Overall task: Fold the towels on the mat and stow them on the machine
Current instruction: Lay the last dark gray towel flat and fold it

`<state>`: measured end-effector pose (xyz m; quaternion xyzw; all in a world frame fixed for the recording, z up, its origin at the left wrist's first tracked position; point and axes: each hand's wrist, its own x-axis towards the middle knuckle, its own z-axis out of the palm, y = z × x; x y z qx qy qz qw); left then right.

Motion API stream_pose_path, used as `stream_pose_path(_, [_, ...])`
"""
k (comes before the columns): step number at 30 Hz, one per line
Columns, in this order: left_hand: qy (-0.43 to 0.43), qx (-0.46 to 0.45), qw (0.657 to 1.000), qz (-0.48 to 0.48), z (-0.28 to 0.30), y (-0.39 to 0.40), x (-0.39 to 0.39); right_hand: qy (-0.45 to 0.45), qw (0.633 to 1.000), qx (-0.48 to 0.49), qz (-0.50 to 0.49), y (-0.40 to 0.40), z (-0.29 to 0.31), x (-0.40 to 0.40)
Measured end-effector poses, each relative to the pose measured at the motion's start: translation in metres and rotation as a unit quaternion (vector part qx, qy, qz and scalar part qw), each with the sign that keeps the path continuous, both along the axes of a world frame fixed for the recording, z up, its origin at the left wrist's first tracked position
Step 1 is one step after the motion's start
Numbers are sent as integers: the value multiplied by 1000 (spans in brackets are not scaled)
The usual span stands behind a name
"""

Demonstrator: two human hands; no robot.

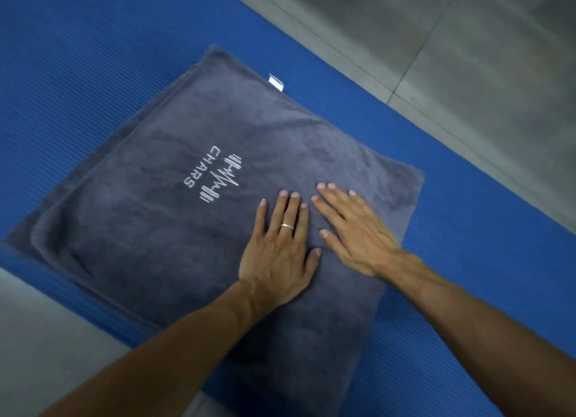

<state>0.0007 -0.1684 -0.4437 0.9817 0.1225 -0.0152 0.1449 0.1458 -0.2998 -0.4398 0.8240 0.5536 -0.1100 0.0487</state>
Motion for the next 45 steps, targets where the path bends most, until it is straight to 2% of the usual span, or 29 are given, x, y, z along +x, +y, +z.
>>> stream_pose_path(6, [26,53,998,-6,0,-11,-3,-26,977,-56,-204,-43,6,92])
stream_pose_path(8, [-1,33,999,-16,6,-32,-2,-31,981,-7,-194,-38,11,84])
stream_pose_path(11, [-35,-21,997,-66,7,-87,-14,12,992,85,-87,-52,12,40])
stream_pose_path(13, [3,-10,994,-112,2,-114,-24,27,998,58,-8,-76,4,22])
stream_pose_path(14, [33,9,991,-128,-2,-121,-28,22,999,27,-3,-87,3,25])
stream_pose_path(17, [88,36,987,-130,-1,-125,-34,31,992,-31,-121,-106,5,64])
stream_pose_path(19, [91,31,989,-115,3,-130,-39,37,983,-53,-170,-110,9,84])
stream_pose_path(23, [9,-59,997,-57,19,-130,-60,-1,987,-52,-154,-106,23,90])
stream_pose_path(26, [29,-82,996,33,38,-115,-71,6,994,7,-106,-110,38,79])
stream_pose_path(28, [65,-142,975,156,53,-103,-69,11,999,18,-48,-110,45,71])
stream_pose_path(30, [72,-253,935,237,60,-87,-67,8,1000,16,-12,-103,49,63])
stream_pose_path(35, [75,-341,916,198,66,-57,-70,-6,1000,-13,-21,-69,53,55])
stream_pose_path(38, [57,-431,876,210,65,-58,-73,8,996,-55,-71,-66,70,62])
stream_pose_path(40, [48,-484,850,203,68,-67,-72,30,986,-133,-100,-72,83,68])
stream_pose_path(42, [55,-501,847,171,73,-76,-70,42,970,-212,-114,-81,94,72])
stream_pose_path(45, [59,-479,862,151,80,-74,-69,28,967,-214,-138,-87,103,73])
